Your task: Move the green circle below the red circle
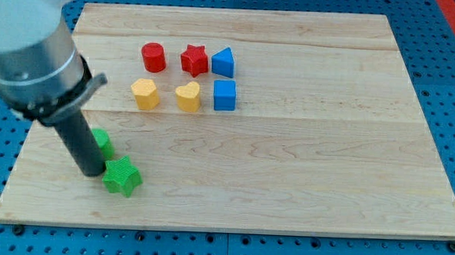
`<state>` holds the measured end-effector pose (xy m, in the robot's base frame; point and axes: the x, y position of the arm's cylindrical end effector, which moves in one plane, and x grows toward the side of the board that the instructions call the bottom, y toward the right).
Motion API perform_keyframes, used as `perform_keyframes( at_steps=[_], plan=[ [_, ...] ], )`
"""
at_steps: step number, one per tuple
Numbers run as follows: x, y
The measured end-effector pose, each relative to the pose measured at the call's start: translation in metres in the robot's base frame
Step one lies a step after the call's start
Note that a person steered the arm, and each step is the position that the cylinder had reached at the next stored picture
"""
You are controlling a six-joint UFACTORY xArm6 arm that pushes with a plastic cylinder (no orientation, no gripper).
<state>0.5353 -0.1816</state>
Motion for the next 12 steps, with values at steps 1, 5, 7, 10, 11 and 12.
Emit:
perform_keyframes(
  at_steps=[1,5,7,10,11,12],
  plan=[
    [-0.005,0.0],
    [-0.025,-0.026],
    [-0.038,0.031],
    [-0.067,-0.034],
    [-0.061,0.013],
    [-0.083,0.029]
  ],
)
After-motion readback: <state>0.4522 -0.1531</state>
